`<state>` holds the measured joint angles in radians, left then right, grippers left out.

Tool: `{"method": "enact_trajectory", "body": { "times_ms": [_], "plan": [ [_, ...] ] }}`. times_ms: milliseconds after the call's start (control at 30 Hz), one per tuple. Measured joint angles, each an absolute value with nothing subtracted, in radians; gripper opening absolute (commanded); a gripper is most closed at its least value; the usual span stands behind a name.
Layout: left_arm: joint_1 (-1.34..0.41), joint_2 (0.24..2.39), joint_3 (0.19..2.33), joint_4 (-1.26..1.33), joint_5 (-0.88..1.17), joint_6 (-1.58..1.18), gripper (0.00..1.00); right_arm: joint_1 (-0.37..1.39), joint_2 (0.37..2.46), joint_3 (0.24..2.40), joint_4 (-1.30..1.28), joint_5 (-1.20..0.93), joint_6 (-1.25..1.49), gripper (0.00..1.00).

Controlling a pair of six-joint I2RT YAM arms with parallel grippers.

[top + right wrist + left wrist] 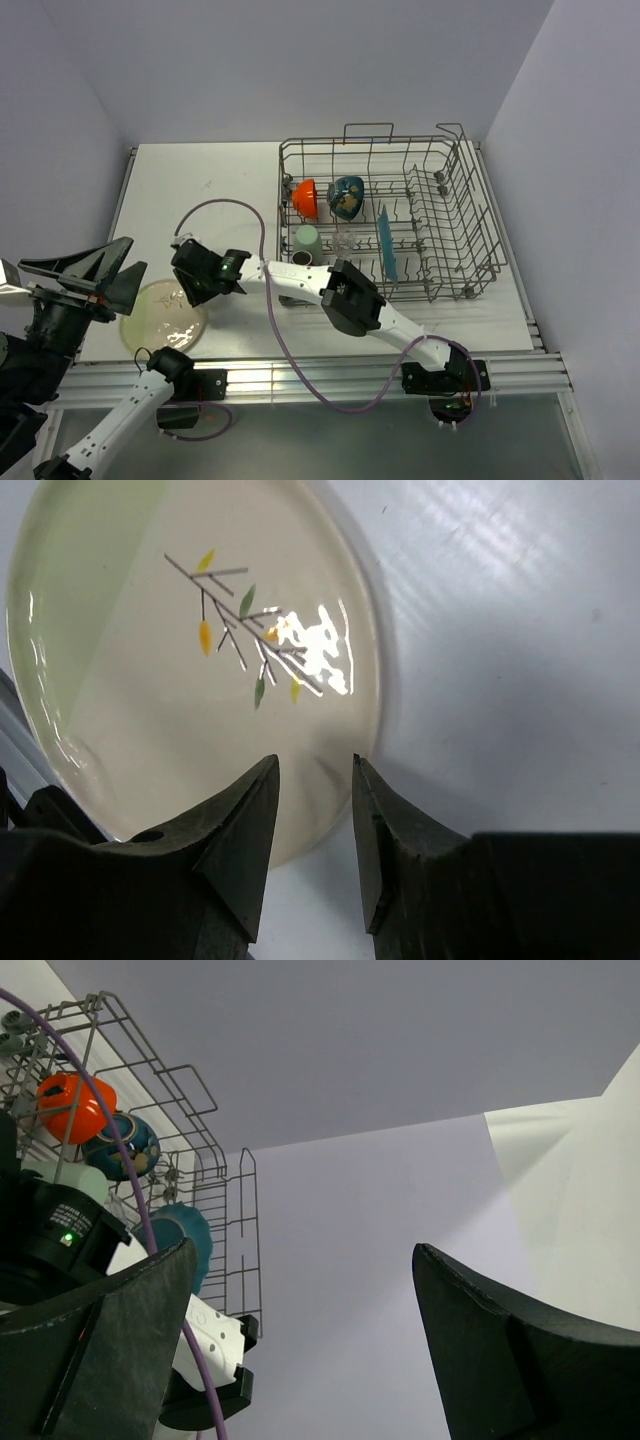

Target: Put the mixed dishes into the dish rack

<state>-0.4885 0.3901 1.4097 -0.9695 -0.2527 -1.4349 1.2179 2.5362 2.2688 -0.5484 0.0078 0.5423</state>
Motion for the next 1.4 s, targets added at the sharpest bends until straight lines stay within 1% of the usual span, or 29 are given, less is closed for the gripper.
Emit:
{"method": "enact_trajectory", "body": {
  "times_ms": [100, 267, 400, 767, 1100, 1167, 1200, 1233, 1300, 1333, 1367, 1400],
  "plan": [
    [-0.495, 0.390, 1.403, -0.969, -0.253, -1.435, 0.95, 1.205, 2.526, 2.274, -0.555, 0.039, 0.516, 0.44],
    [-0.511, 0.390, 1.392, -0.968, -0.258, -1.436, 0.95, 1.179, 2.499, 2.220, -0.555, 0.069, 0.476, 0.43],
    [-0.528, 0.390, 1.386, -0.966, -0.264, -1.438, 0.95, 1.164, 2.499, 2.222, -0.559, 0.046, 0.473, 0.43],
    [-0.567, 0.389, 1.385, -0.968, -0.304, -1.444, 0.95, 1.163, 2.511, 2.219, -0.512, -0.102, 0.527, 0.43],
    [-0.583, 0.382, 1.378, -0.969, -0.321, -1.461, 0.95, 1.163, 2.563, 2.241, -0.511, -0.122, 0.564, 0.42],
    [-0.585, 0.382, 1.378, -0.970, -0.322, -1.462, 0.95, 1.163, 2.563, 2.241, -0.511, -0.123, 0.564, 0.38],
    [-0.585, 0.382, 1.378, -0.970, -0.323, -1.462, 0.95, 1.163, 2.564, 2.241, -0.511, -0.123, 0.564, 0.34],
    [-0.586, 0.381, 1.378, -0.969, -0.323, -1.462, 0.95, 1.163, 2.567, 2.243, -0.511, -0.123, 0.564, 0.21],
    [-0.587, 0.381, 1.375, -0.970, -0.324, -1.462, 0.95, 1.162, 2.575, 2.251, -0.510, -0.127, 0.564, 0.12],
    [-0.588, 0.381, 1.374, -0.970, -0.324, -1.462, 0.95, 1.162, 2.576, 2.257, -0.511, -0.126, 0.567, 0.04],
    [-0.588, 0.381, 1.373, -0.970, -0.324, -1.462, 0.95, 1.162, 2.577, 2.258, -0.513, -0.125, 0.570, 0.00],
    [-0.589, 0.381, 1.373, -0.970, -0.324, -1.462, 0.95, 1.161, 2.577, 2.259, -0.512, -0.124, 0.579, 0.00]
  ]
}}
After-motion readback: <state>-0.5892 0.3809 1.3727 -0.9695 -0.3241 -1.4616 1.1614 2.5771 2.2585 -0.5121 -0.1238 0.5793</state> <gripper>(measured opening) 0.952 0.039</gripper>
